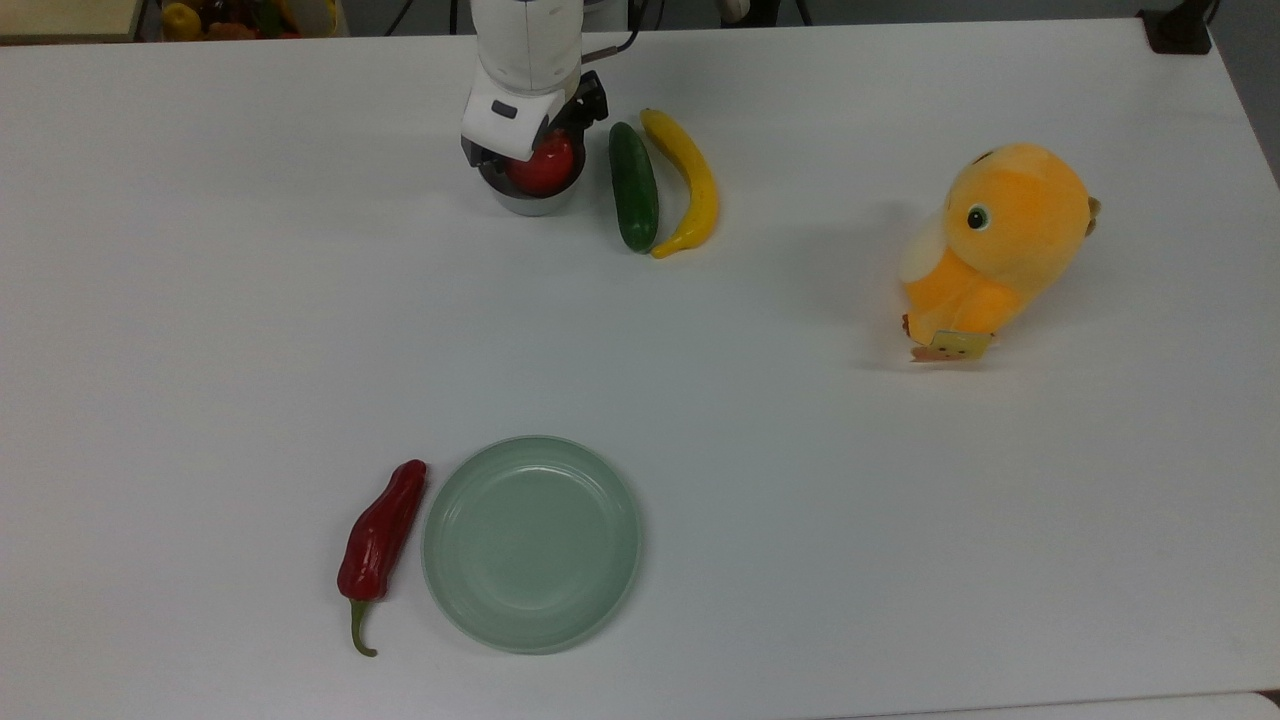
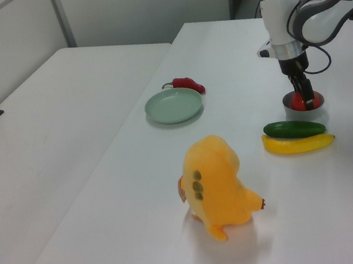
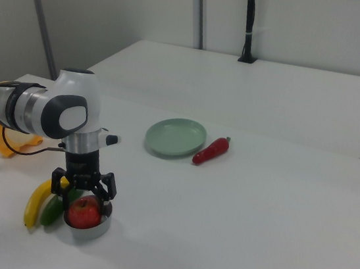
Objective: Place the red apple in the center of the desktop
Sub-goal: 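Close the gripper on the red apple and lift it from the bowl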
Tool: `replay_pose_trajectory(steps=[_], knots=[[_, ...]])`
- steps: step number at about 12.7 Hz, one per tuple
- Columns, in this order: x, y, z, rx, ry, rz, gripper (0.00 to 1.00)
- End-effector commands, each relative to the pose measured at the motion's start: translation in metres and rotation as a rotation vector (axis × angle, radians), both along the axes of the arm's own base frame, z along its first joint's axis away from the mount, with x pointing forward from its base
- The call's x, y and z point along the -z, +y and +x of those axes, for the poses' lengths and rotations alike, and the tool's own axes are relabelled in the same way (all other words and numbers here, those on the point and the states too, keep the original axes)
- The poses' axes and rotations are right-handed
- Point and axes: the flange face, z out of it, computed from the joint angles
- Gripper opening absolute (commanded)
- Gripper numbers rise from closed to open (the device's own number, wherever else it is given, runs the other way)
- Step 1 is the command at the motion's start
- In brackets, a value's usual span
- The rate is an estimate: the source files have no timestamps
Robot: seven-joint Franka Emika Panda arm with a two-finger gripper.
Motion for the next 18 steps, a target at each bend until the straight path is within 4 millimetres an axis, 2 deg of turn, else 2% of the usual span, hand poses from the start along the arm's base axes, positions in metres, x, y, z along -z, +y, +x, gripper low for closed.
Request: replay_pose_trajectory(steps=[1,2,4,5,6,8,11,13,17,18], knots=[[-0.003,0.001,-0.006,-0.039,-0.023,-0.011,0.86],[-0.002,0.001,-0.006,-0.043,-0.019,-0.01,0.67],[-0.002,-0.004,-0.007,-0.035,-0.013,-0.011,0.14],[-0.001,-0.004,-0.007,-0.035,-0.011,-0.011,0.03],[-0.002,-0.004,-0.007,-0.035,-0.011,-0.011,0.0],[-0.005,-0.008,-0.008,-0.023,-0.01,-0.011,0.0],[-0.034,-0.008,-0.007,-0.002,-0.008,-0.009,0.0],[-0.06,-0.007,0.0,0.013,0.007,-0.004,0.0],[-0.146,-0.001,0.021,0.048,0.011,0.046,0.0],[-0.158,0.0,0.024,0.05,0.009,0.052,0.0]])
